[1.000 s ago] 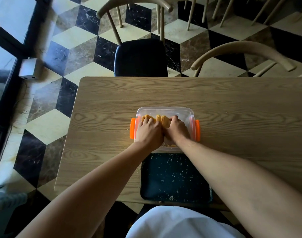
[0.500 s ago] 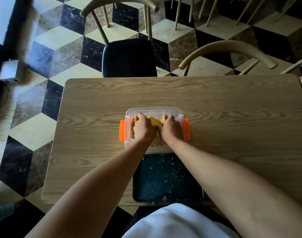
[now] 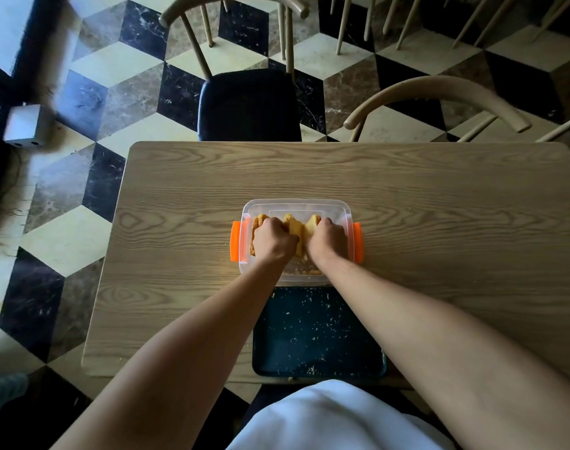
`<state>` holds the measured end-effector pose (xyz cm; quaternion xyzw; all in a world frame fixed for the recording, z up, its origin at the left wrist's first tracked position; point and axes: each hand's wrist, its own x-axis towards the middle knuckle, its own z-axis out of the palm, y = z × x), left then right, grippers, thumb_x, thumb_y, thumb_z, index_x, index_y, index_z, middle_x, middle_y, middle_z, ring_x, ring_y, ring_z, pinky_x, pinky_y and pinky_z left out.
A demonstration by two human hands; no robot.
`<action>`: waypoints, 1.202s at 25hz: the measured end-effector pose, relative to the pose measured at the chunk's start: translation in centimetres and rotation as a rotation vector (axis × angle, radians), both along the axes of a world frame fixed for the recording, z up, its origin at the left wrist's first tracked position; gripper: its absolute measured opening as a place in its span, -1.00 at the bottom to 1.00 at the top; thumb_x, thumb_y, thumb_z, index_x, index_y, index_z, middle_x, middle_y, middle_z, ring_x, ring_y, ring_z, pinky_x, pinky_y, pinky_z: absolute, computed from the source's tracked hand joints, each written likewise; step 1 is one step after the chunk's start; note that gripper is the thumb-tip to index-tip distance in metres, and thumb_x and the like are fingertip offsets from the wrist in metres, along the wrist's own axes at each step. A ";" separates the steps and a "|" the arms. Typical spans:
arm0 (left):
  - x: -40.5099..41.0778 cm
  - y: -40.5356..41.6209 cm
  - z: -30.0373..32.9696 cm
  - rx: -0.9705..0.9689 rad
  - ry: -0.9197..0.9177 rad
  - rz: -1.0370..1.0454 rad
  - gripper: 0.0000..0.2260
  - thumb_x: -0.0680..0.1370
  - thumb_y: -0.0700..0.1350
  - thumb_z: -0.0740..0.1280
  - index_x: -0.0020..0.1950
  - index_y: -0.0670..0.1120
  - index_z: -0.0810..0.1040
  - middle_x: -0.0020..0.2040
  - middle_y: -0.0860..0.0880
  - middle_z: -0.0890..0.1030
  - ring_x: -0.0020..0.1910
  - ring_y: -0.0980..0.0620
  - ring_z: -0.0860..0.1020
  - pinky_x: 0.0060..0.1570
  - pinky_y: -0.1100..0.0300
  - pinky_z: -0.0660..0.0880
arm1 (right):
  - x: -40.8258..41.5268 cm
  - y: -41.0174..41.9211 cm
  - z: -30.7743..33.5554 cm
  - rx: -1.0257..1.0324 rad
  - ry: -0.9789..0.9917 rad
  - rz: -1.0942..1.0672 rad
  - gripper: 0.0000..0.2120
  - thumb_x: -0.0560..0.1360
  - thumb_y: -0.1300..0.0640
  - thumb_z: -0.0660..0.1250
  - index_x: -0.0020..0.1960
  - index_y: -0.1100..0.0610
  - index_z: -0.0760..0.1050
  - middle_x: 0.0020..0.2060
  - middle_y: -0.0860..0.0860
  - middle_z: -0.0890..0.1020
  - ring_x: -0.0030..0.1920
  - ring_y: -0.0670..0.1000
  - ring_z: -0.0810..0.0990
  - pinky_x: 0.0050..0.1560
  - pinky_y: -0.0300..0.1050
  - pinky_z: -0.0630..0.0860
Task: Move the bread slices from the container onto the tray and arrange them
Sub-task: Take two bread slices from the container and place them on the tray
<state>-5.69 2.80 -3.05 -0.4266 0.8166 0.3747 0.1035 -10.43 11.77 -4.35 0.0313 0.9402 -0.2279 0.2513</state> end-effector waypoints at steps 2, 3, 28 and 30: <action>0.3 0.1 0.7 0.012 0.043 0.005 -0.80 0.32 -0.28 0.42 -0.43 -0.09 0.47 -0.42 0.02 0.48 -0.40 -0.01 0.48 -0.50 0.20 0.37 | 0.0 0.4 0.6 0.034 0.023 0.068 -0.76 0.56 0.26 0.19 0.20 0.24 0.46 0.06 0.16 0.64 -0.01 0.13 0.62 -0.13 -0.08 0.54; 0.4 0.1 1.0 0.017 0.065 0.011 -0.88 0.33 -0.28 0.42 -0.38 -0.13 0.54 -0.38 -0.02 0.55 -0.36 -0.06 0.53 -0.45 0.13 0.45 | 0.1 0.5 1.1 0.028 0.039 0.088 -0.76 0.54 0.25 0.24 0.20 0.23 0.46 0.05 0.17 0.65 0.00 0.14 0.63 -0.11 -0.06 0.57; 21.2 0.0 3.7 0.872 0.391 0.358 -0.81 0.42 -0.31 0.53 0.02 -0.20 0.69 -0.08 -0.19 0.75 -0.16 -0.05 0.73 -0.21 0.14 0.65 | 13.3 17.7 4.4 -0.581 -0.141 -0.329 -0.66 0.37 0.03 0.39 0.13 0.08 0.56 0.06 0.10 0.69 0.09 0.17 0.65 0.11 0.20 0.58; 21.6 1.4 2.0 0.886 0.285 0.400 -0.82 0.47 -0.37 0.47 0.04 -0.22 0.67 -0.05 -0.21 0.74 -0.16 -0.05 0.72 -0.21 0.11 0.65 | 13.9 18.5 2.1 -0.512 -0.221 -0.395 -0.55 0.43 0.07 0.38 0.28 0.17 0.46 0.23 0.15 0.59 0.12 0.11 0.61 0.08 0.08 0.57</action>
